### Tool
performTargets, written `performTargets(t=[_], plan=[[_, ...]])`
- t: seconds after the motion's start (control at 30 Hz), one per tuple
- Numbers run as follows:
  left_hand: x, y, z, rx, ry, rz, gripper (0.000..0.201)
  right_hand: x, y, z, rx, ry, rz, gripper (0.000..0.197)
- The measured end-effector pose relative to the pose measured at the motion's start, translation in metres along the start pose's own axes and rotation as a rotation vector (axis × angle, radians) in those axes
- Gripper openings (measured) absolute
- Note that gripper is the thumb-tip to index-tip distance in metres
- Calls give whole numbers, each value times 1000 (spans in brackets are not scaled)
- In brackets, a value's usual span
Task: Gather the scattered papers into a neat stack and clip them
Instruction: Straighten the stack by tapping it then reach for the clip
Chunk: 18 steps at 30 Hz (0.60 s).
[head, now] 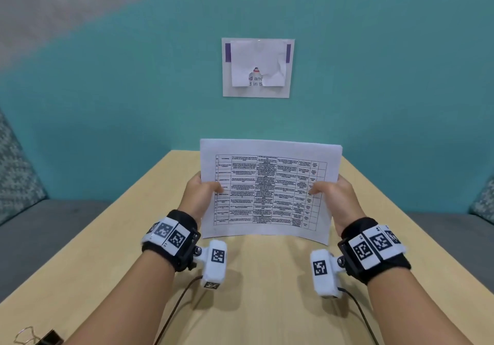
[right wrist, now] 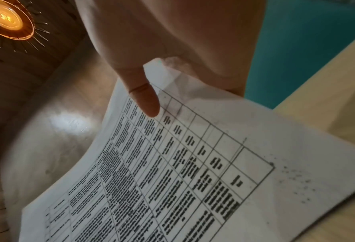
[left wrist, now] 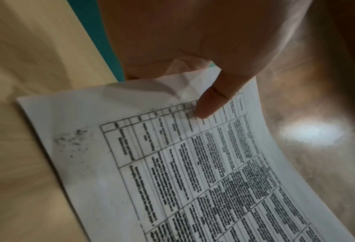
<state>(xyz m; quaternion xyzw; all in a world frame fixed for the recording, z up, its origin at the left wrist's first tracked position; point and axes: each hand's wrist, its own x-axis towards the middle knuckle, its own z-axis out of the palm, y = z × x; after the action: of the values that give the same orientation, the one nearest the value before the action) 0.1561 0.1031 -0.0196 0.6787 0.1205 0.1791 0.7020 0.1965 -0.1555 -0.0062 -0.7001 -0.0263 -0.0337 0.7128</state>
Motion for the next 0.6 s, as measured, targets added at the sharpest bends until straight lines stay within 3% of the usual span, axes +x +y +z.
performTargets(t=[0.17, 0.23, 0.3, 0.37, 0.47, 0.53, 0.6], plan=[[5, 7, -4, 1, 6, 28, 38, -1, -9, -1, 37, -10, -28, 39], [7, 15, -5, 67, 124, 73, 30, -2, -15, -3, 77, 25, -51, 38], [7, 23, -6, 143, 277, 113, 50, -2, -22, -5, 151, 96, -71, 35], [1, 34, -1, 39, 314, 99, 79, -4, -29, -5, 272, 162, -60, 32], [-15, 49, 17, -304, 192, -62, 99, -9, -34, -1, 410, 217, 41, 30], [-27, 52, 29, -374, 62, -180, 90, -10, -31, 5, 493, 214, 129, 38], [-35, 55, 36, -423, -55, -221, 64, -13, -30, 14, 568, 183, 184, 35]])
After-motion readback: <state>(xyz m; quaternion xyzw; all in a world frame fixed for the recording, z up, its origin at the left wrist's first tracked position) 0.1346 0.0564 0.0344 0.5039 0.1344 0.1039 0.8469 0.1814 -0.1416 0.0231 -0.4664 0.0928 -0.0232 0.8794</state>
